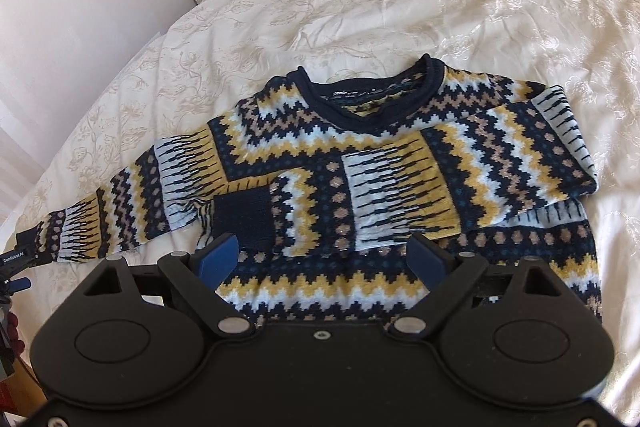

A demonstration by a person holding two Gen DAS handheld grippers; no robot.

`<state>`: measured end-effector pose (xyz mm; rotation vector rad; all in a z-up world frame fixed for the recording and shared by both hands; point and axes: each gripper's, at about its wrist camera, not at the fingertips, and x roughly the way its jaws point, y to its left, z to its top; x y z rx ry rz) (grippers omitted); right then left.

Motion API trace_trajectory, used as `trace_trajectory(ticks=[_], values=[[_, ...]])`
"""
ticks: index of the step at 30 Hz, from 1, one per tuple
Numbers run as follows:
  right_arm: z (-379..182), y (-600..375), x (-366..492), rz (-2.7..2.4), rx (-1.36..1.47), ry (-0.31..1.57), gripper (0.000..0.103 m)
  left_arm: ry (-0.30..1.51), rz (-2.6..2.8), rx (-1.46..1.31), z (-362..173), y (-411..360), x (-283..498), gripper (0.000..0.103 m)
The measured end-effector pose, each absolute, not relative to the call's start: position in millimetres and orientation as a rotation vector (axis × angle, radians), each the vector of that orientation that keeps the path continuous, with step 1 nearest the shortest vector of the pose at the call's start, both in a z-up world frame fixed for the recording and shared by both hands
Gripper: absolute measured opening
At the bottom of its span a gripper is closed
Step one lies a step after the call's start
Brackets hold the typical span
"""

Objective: Fold small clothes
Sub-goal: 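Move the left tool to the other sleeve cuff and grasp it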

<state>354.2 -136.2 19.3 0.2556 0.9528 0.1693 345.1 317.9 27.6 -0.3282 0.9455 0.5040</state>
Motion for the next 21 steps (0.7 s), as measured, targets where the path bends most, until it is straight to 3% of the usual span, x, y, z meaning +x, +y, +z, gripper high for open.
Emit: trace_trajectory(ticks=[15,17,19,21], values=[[22,-97,363,0.177,0.210,0.981,0.092,0.856,0.567,-0.491,18,386,361,0.096],[21,-92,364,0.183,0.202,0.985,0.092,0.857,0.573,-0.496,17,388,362,0.082],[21,-88,364,0.191,0.197,0.989,0.092,0.868,0.583,-0.488,19,389,363,0.062],[21,-85,365,0.199,0.193,0.990,0.092,0.869,0.569,-0.494,20,391,362,0.055]])
